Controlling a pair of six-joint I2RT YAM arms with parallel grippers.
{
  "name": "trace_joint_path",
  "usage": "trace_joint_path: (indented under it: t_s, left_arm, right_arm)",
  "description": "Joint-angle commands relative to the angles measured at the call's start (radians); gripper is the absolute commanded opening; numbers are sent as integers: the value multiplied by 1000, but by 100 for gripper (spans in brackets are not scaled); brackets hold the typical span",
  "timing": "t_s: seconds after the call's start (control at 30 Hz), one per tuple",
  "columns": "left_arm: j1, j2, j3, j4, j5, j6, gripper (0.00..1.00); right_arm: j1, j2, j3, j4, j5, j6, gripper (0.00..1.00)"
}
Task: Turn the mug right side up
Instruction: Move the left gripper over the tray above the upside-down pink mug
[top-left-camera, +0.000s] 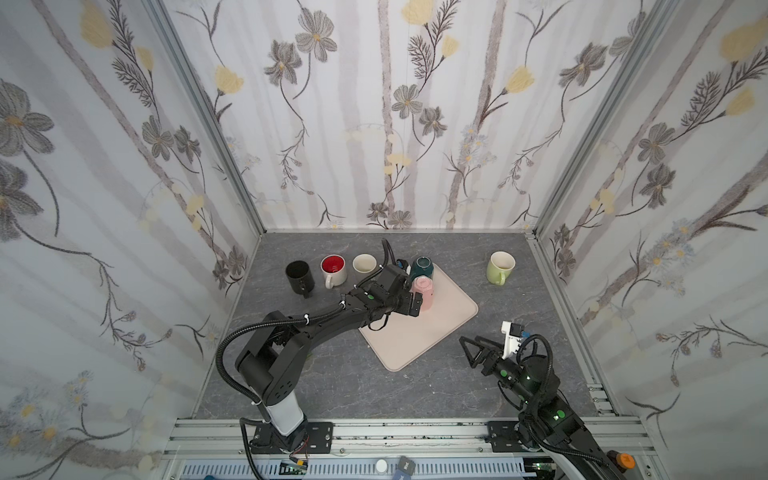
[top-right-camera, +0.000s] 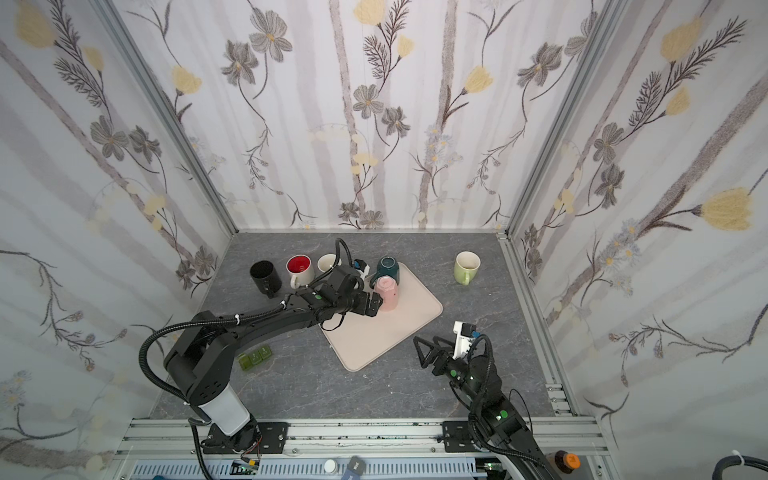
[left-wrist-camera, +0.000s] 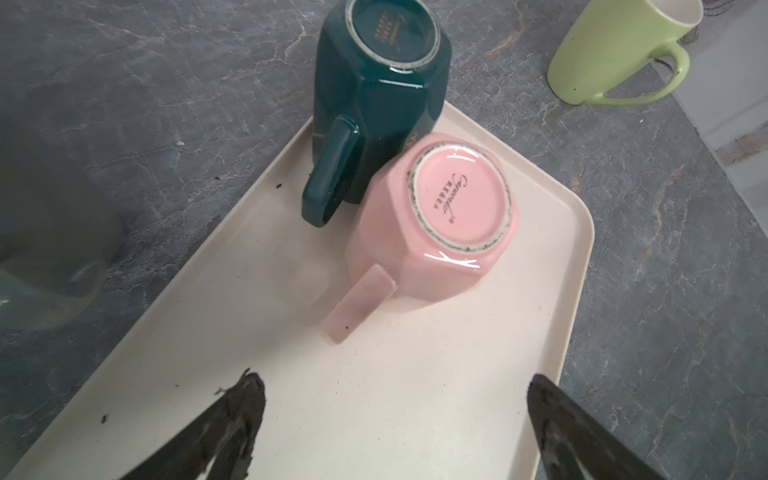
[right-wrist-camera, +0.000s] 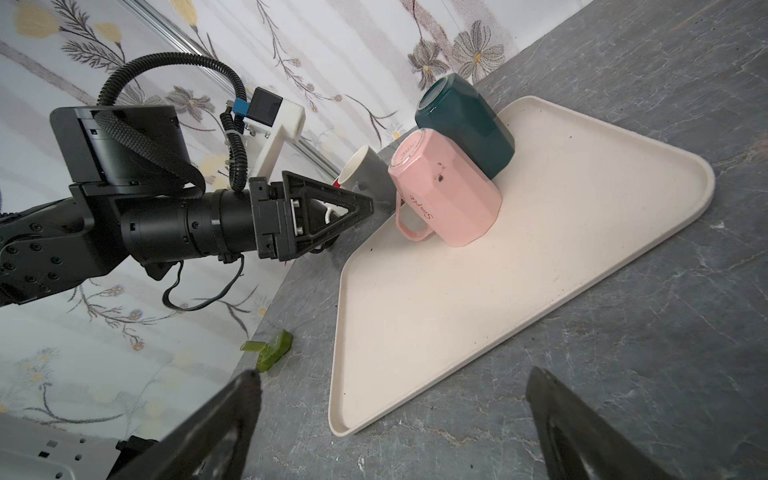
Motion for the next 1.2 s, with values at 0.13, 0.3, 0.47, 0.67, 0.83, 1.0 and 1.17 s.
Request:
trace_joint_path:
  t_s: [0.13, 0.3, 0.47, 0.67, 0.83, 1.0, 1.17]
  left_arm:
    - [-3, 16, -41, 72, 5, 56, 100]
    - [-4, 25, -32, 99, 21, 76, 100]
    - [-6, 23, -27, 101, 41, 92, 100]
    - [-7, 50, -23, 113, 57, 103, 100]
    - [-9, 83, -14, 128, 90, 106, 100]
    - [-12, 106, 5, 126, 91, 94, 100]
    - [-22, 115, 13, 119, 109, 96, 90]
  right_arm:
    - [-2, 6, -13, -37, -26, 42, 100]
    - [-2, -23, -24, -41, -55, 81, 100]
    - [-3, -39, -11, -35, -44, 118, 100]
    - [-5, 18, 33, -35, -34, 85, 100]
    - [-5, 70, 42, -23, -52, 107, 100]
    - [-6, 57, 45, -23, -56, 120, 100]
    - [-6, 53, 49, -25, -55, 124, 100]
